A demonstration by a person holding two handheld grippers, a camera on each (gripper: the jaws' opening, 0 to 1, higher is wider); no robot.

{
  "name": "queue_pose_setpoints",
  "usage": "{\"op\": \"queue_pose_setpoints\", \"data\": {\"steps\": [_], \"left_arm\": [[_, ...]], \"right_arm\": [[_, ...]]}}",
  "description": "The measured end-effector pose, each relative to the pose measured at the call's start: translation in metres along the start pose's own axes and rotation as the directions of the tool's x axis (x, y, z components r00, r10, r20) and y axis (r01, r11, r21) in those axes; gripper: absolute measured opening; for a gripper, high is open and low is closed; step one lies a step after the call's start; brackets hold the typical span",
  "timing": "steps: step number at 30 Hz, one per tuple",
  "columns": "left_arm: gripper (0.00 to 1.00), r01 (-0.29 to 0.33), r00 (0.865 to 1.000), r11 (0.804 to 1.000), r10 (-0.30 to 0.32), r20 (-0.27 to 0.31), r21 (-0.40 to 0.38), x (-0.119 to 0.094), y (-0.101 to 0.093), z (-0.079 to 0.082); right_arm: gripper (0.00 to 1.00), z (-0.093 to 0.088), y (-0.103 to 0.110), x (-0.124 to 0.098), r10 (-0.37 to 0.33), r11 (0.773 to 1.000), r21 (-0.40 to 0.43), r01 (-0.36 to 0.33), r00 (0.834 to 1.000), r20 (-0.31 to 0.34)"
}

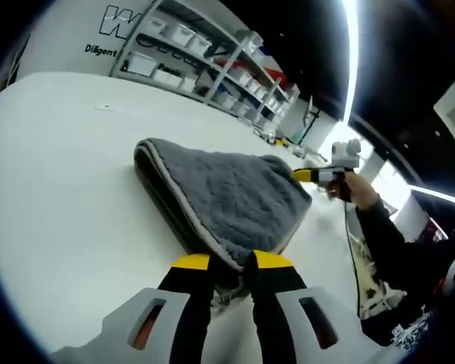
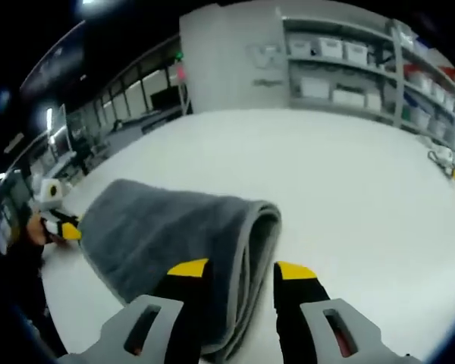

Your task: Open the folded towel by lifting each exposed corner and separating the folded layers until the towel lies flat within the target outline without major curled edges

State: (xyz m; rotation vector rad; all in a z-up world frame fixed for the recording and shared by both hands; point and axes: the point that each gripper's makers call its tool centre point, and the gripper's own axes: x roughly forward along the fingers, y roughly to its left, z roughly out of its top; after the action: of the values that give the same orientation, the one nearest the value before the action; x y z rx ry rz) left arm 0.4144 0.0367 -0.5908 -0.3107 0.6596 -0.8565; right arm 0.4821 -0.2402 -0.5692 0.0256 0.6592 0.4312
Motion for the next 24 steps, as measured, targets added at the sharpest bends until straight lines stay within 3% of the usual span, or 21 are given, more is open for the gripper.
{"op": "queue_pose_setpoints", "data": {"steps": [11,16,24], "left_arm": [[0.15,0.006,1.000,1.000,-0.006,0.000,0.004,0.000,0.002,0.000],[0.11,0.009,1.000,1.000,-0.009,-0.005,0.026,-0.001,0.000,-0.002],[0.07,0.024,1.000,0.998,-0.025,0.007,0.051,-0.003,-0.003,-0.002]], "right_arm": [[0.30,-0.033,-0.002,-0.005,-0.007,0.998,-0.060,-0.002,0.991,-0.137],[0.16,-0.031,-0.003,0.000,0.004,0.998,-0.064,-0.013,0.989,-0.148],[0.13,-0.032,-0.007,0.006,0.007,0.998,-0.067,-0.018,0.986,-0.169]]}}
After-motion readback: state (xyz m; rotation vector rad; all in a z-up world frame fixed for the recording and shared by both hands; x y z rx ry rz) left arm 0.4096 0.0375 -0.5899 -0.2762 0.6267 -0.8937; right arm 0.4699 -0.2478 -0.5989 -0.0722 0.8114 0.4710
